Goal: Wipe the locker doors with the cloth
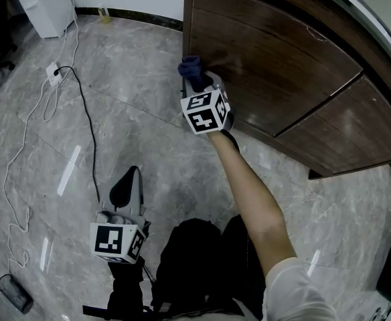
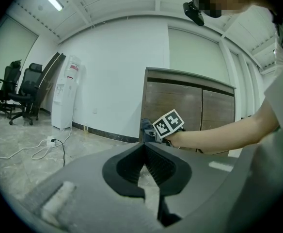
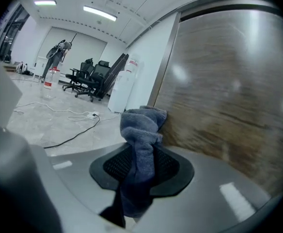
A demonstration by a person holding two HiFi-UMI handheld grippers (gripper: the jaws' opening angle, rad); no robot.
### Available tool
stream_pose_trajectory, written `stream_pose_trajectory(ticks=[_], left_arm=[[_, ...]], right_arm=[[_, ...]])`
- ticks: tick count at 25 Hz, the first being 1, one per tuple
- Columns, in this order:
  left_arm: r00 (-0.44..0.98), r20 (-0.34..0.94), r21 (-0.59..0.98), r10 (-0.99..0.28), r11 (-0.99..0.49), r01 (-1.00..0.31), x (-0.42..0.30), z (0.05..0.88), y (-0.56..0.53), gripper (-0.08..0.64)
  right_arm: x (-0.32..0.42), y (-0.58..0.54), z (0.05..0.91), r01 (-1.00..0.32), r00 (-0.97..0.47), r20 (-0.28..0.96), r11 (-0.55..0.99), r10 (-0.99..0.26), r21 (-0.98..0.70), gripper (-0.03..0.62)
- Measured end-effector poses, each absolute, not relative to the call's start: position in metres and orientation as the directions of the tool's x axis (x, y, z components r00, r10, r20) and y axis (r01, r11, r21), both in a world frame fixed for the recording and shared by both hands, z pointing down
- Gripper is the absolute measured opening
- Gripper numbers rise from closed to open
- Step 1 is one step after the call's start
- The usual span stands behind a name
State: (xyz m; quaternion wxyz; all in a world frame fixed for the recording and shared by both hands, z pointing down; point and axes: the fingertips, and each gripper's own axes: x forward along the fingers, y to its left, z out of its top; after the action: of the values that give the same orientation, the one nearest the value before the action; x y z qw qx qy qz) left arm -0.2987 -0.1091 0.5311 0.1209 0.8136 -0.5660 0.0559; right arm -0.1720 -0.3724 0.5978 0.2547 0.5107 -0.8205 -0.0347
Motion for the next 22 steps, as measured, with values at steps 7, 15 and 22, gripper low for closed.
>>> stream_pose_trajectory(ticks=[7, 15, 22], left_arm=[[0.348, 0.239, 0.137, -0.907, -0.323, -0.936, -0.302, 0.536, -0.11, 0.0], [0.342, 0.243, 0.139, -0.908, -0.316, -0.938, -0.305, 0.539, -0.112, 0.0], [0.34, 0.252, 0.139, -0.906, -0.314, -0.939, -0.303, 0.543, -0.111, 0.0]], right_arm=[[-0.174, -0.372, 0.638, -0.815, -0.343, 0.449, 0.499, -0.825, 0.294, 0.11], [-0.175, -0.37, 0.674, -0.832, -0.349, 0.508, 0.51, -0.787, 0.22, 0.11], [-0.175, -0.369, 0.698, -0.837, -0.366, 0.557, 0.525, -0.746, 0.154, 0.11]])
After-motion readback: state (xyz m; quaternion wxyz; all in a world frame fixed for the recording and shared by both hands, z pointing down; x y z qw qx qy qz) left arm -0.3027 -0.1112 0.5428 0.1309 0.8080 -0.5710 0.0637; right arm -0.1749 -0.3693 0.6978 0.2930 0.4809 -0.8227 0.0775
